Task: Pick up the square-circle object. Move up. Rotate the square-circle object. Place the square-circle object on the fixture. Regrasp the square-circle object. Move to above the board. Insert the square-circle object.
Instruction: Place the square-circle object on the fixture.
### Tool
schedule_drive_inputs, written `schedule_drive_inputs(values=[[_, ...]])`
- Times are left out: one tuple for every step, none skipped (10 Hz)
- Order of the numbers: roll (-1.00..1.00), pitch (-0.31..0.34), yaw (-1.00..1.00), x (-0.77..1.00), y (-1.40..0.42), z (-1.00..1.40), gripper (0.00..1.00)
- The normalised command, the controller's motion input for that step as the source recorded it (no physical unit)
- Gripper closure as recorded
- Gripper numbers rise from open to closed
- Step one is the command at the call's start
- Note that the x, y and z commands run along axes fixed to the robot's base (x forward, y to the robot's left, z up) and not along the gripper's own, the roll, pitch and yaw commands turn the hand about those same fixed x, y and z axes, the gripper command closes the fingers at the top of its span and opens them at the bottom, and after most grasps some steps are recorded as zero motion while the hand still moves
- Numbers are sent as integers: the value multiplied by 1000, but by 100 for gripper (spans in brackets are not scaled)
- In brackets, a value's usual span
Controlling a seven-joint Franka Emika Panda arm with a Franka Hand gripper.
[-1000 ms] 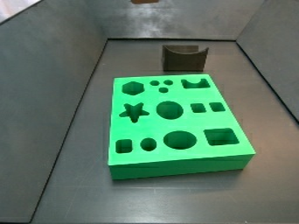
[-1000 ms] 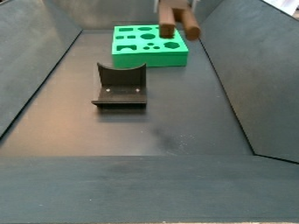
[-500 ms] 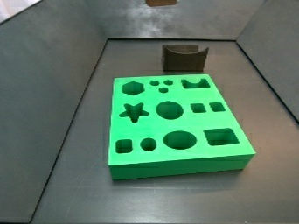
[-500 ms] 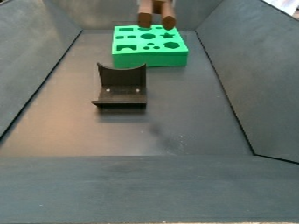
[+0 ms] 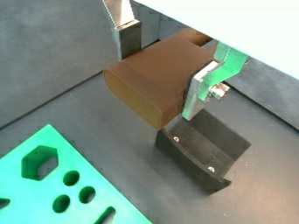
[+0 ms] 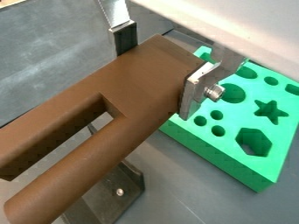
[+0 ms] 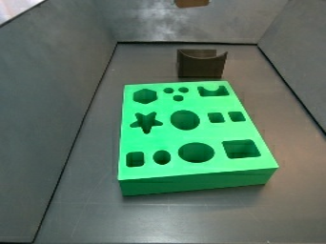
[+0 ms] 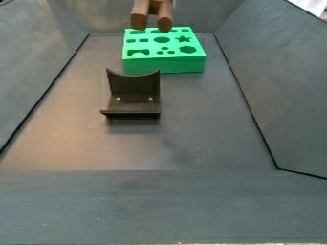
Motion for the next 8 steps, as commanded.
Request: schedule_drive_inputs(values=[[-1000, 97, -5, 763, 493, -335, 100], [-1000, 92, -25, 655, 319, -185, 100], [-1000, 94, -28, 600, 200, -115, 100], [-1000, 113, -33, 471, 97, -41, 100], [-1000, 124, -41, 371, 79, -31, 100], [-1000, 129, -49, 303, 59, -31, 100], [-1000, 135, -58, 233, 52, -21, 100], [-1000, 142, -69, 164, 47, -16, 100]])
